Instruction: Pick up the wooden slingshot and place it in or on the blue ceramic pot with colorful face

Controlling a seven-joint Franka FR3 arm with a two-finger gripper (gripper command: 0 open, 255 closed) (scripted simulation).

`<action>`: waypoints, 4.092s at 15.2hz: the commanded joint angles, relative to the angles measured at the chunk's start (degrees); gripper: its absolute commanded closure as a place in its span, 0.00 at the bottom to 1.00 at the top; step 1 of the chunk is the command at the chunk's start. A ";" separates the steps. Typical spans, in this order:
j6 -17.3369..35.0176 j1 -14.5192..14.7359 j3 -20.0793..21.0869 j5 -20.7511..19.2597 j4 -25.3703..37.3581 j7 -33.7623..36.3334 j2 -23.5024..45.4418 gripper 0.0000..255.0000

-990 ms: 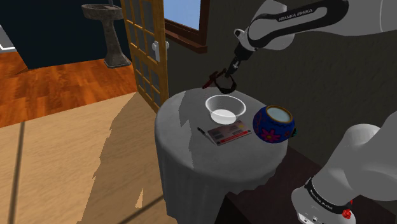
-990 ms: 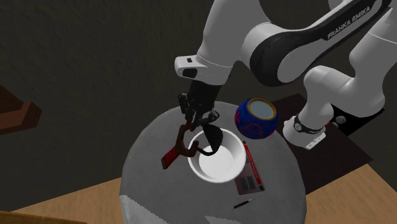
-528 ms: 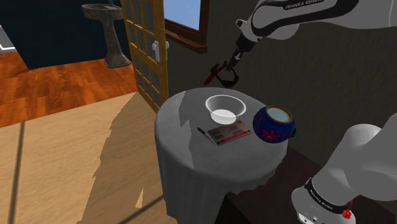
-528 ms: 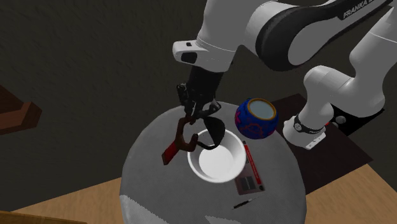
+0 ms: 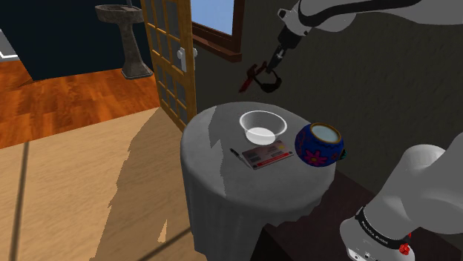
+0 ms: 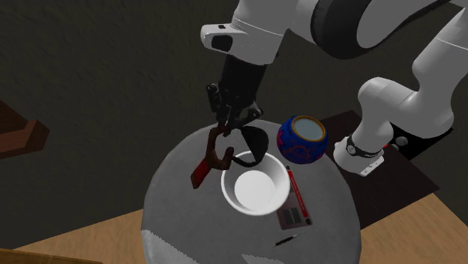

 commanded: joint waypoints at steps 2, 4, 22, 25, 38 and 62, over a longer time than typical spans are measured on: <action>-2.32 -0.02 0.03 -0.17 2.26 0.30 -0.05 1.00; -3.74 -0.02 0.07 -0.26 3.70 0.52 -0.04 1.00; -20.97 -8.71 2.04 -9.48 -16.25 0.18 -37.75 1.00; -25.60 -10.34 1.91 -10.36 -17.14 -0.70 -43.17 1.00; -27.50 -13.90 0.30 -12.74 -25.87 -2.92 -53.55 1.00; -17.98 -17.01 -3.27 -16.07 -41.13 -4.62 -58.94 1.00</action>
